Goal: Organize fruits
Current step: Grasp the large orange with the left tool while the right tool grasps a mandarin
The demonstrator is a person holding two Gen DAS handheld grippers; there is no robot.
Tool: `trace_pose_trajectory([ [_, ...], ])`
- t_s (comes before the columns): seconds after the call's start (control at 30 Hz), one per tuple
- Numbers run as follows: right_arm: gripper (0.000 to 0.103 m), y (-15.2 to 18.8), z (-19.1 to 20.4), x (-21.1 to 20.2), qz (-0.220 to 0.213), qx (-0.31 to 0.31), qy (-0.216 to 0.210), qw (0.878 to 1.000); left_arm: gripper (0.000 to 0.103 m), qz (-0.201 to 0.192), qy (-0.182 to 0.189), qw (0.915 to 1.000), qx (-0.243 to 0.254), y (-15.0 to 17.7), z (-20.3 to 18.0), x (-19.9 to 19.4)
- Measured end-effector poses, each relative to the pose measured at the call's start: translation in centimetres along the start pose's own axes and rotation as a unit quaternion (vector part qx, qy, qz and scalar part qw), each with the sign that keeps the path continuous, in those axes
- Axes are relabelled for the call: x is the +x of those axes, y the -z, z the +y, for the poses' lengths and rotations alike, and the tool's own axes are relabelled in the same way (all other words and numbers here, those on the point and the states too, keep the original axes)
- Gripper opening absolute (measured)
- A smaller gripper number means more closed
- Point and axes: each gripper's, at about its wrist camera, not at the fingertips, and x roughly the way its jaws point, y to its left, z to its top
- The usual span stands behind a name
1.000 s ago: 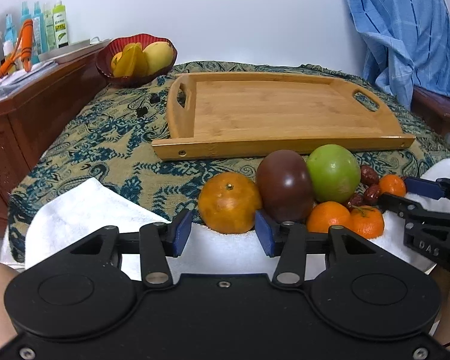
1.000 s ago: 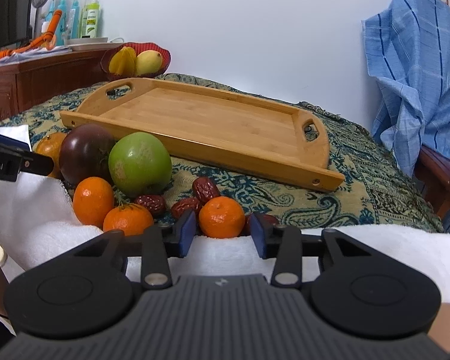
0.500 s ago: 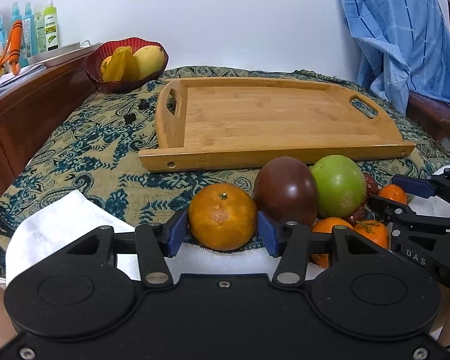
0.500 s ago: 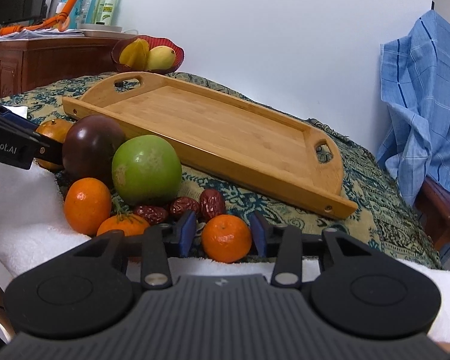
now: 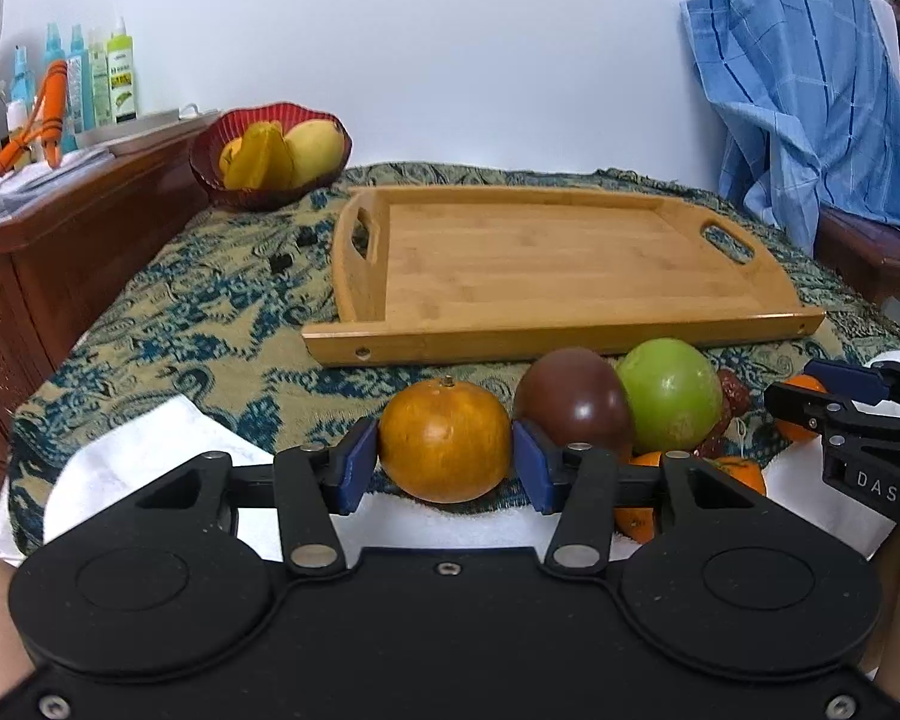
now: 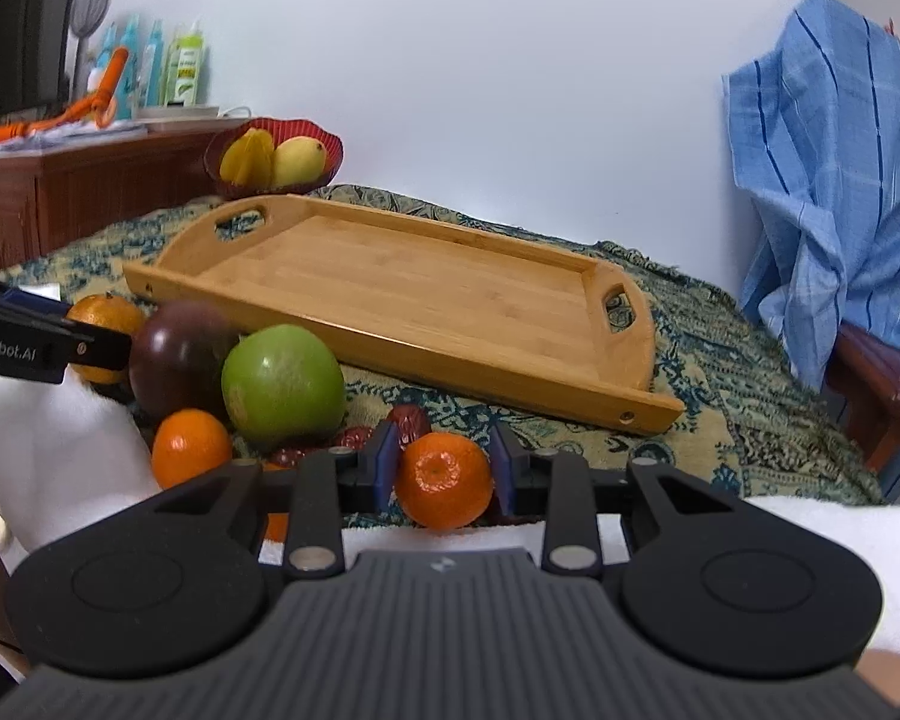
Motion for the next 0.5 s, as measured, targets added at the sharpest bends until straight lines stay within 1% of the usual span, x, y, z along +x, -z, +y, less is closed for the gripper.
trace_pose_trajectory([
  [0.13, 0.037, -0.5, -0.5, 0.2, -0.005, 0.02, -0.004, 1.0, 0.047, -0.008, -0.002, 1.0, -0.002, -0.5, 0.0, -0.5],
  [0.27, 0.037, -1.5, -1.2, 0.5, -0.017, 0.035, -0.004, 0.999, 0.046, -0.005, -0.01, 0.9999, 0.009, -0.7, -0.3, -0.1],
  [0.37, 0.037, -1.7, -1.4, 1.1, -0.011, 0.033, -0.003, 0.999, 0.046, 0.004, -0.009, 0.9999, 0.004, -0.3, -0.2, 0.5],
  [0.5, 0.038, -0.9, -1.1, 1.6, 0.01, 0.024, -0.01, 1.0, 0.046, -0.003, -0.013, 0.9998, 0.012, 0.0, -0.4, 0.7],
])
